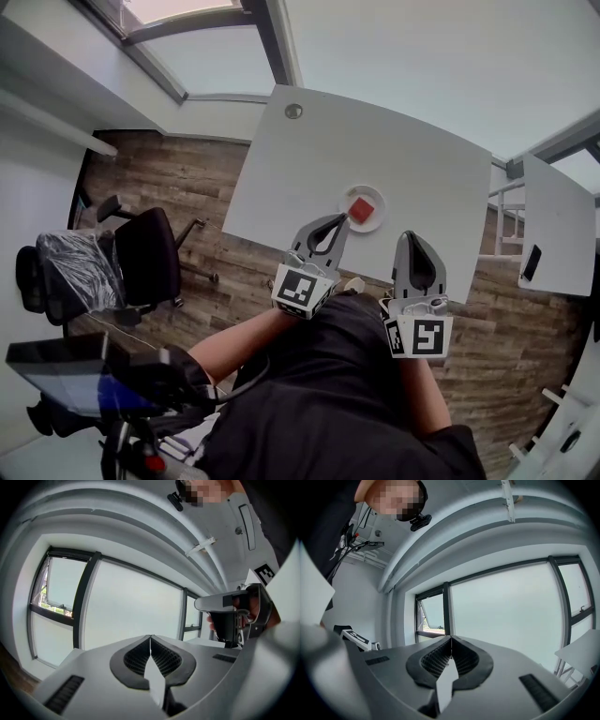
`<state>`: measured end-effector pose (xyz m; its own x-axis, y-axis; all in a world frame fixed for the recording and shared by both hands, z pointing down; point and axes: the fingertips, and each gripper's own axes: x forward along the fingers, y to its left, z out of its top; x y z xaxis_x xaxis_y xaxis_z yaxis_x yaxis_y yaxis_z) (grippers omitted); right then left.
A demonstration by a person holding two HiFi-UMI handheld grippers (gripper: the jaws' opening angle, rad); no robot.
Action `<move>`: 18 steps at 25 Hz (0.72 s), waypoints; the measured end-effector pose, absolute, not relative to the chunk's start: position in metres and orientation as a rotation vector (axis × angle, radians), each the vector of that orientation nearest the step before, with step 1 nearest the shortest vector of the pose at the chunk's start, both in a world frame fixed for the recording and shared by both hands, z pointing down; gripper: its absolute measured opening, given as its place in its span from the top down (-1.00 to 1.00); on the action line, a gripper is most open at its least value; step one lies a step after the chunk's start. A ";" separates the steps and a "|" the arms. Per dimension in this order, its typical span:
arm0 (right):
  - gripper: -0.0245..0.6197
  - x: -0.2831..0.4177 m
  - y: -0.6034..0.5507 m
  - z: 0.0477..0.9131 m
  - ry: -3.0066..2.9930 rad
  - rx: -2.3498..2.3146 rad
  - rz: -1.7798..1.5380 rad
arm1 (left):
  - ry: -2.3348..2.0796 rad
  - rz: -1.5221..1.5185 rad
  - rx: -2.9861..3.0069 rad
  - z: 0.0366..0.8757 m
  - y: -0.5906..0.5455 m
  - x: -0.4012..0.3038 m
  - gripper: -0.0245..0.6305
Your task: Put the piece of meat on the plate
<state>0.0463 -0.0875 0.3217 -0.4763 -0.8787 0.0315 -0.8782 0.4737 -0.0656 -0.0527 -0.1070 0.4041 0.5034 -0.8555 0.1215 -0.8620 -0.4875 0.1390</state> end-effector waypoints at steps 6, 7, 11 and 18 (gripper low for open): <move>0.90 0.048 -0.078 0.326 2.706 -1.617 -0.072 | -1.527 -0.057 2.621 0.376 -0.096 -0.046 0.90; 0.90 0.048 -0.077 0.327 2.709 -1.617 -0.073 | -1.529 -0.071 2.626 0.374 -0.093 -0.045 0.90; 0.90 0.047 -0.069 0.333 2.721 -1.611 -0.094 | -1.531 -0.076 2.599 0.379 -0.085 -0.047 0.90; 0.90 0.048 -0.063 0.334 2.713 -1.634 -0.094 | -1.526 -0.080 2.608 0.375 -0.079 -0.047 0.90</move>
<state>0.0479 -0.0632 0.3340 -0.4677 -0.8823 0.0536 -0.8839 0.4663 -0.0367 -0.0469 -0.0787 0.3750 0.4910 -0.8710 0.0144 -0.8648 -0.4854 0.1287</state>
